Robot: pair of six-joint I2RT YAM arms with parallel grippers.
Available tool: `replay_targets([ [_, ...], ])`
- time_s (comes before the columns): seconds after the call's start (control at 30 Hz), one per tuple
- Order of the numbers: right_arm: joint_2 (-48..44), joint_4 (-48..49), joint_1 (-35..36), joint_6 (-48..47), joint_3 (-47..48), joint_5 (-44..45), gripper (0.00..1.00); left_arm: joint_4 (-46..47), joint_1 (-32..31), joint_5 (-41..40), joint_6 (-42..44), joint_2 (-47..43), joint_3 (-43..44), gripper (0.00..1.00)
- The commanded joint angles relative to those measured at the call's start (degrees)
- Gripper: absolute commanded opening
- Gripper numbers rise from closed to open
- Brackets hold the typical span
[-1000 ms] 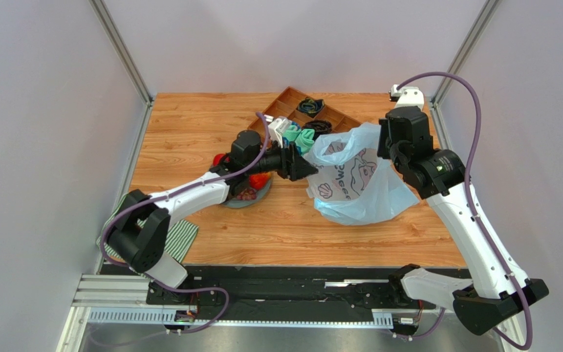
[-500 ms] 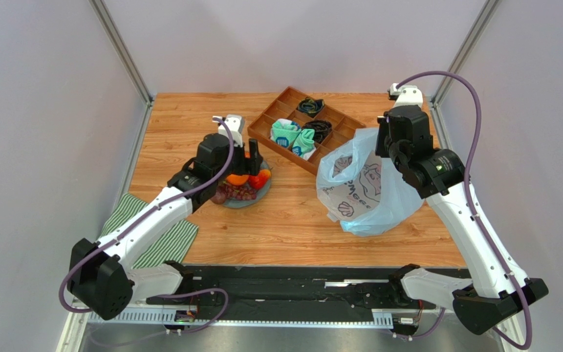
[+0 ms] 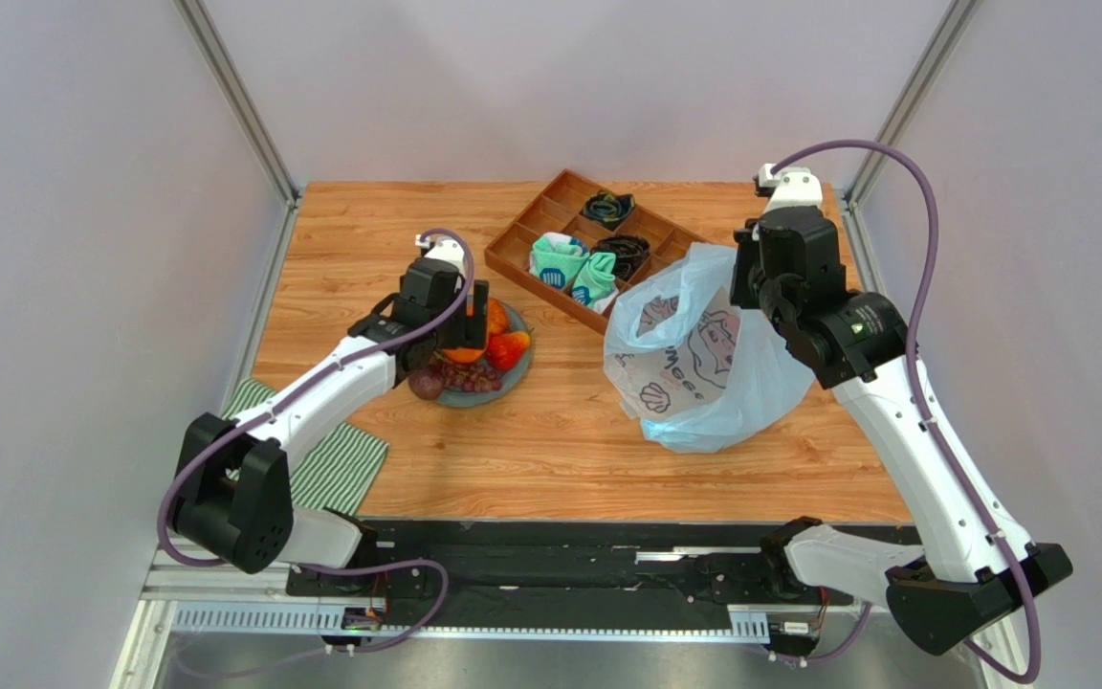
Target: Place the fruits into the plastic bag
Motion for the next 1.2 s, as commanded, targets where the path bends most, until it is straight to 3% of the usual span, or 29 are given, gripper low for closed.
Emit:
replay_targets([
  [0.0, 0.1, 2.8, 0.0, 0.5, 0.5, -0.7, 0.00, 1.0, 0.7, 2.7, -0.1, 2.1, 3.1, 0.88],
  [0.63, 0.1, 3.3, -0.1, 1.0, 0.0, -2.6, 0.00, 0.2, 3.0, 5.3, -2.5, 5.9, 3.5, 0.96],
  [1.0, 0.0, 3.5, 0.0, 1.0, -0.1, -3.1, 0.00, -0.4, 3.5, 6.4, -2.4, 8.2, 3.9, 0.96],
  [1.17, 0.0, 3.6, 0.0, 1.1, -0.2, -3.1, 0.00, -0.2, 3.5, 6.7, -2.3, 8.1, 3.9, 0.89],
])
